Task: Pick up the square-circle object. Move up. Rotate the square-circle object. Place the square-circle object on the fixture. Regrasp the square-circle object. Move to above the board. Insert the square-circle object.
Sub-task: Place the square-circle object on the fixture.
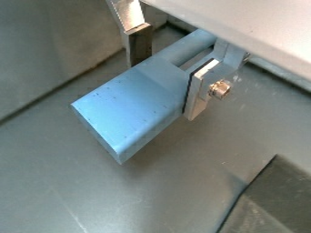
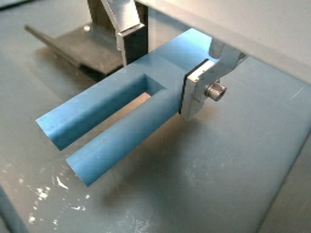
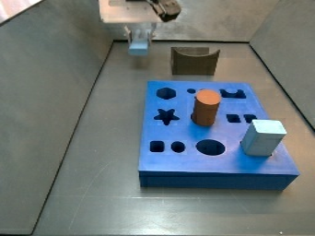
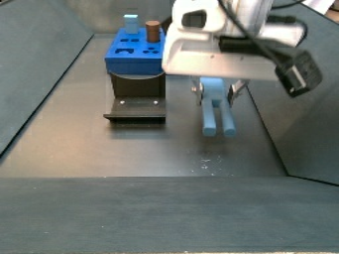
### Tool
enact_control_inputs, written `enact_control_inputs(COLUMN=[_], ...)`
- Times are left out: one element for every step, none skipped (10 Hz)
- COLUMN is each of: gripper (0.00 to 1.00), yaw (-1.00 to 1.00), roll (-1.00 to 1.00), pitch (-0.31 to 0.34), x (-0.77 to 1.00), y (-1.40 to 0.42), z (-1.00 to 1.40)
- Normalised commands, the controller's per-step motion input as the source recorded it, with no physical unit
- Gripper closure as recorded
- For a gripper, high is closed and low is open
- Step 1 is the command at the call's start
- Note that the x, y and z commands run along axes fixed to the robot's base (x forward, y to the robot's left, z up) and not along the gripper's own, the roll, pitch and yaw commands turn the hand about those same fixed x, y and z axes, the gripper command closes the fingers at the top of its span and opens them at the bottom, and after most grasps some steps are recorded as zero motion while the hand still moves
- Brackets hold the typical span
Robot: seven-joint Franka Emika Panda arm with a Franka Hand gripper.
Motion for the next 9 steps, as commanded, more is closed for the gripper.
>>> enact_control_inputs(gripper=[1.00, 1.00, 1.00, 1.00, 1.00, 1.00, 1.00, 1.00, 1.00], yaw=[0.00, -0.01, -0.01, -0.01, -0.01, -0.01, 0.00, 0.01, 0.02], roll=[0.02, 0.03, 0.05, 0.06, 0.07, 0.08, 0.09, 0.10, 0.11], pitch=[0.003, 0.022, 0.036, 0.045, 0.059, 0.066, 0.075, 0.077, 0.086], x=[0.00, -0.01, -0.01, -0.02, -0.02, -0.03, -0.03, -0.03, -0.02], y=[0.00, 0.00, 0.00, 0.00, 0.01, 0.01, 0.01, 0.00, 0.00], z=[1.00, 1.00, 1.00, 1.00, 1.00, 1.00, 1.00, 0.94, 0.70])
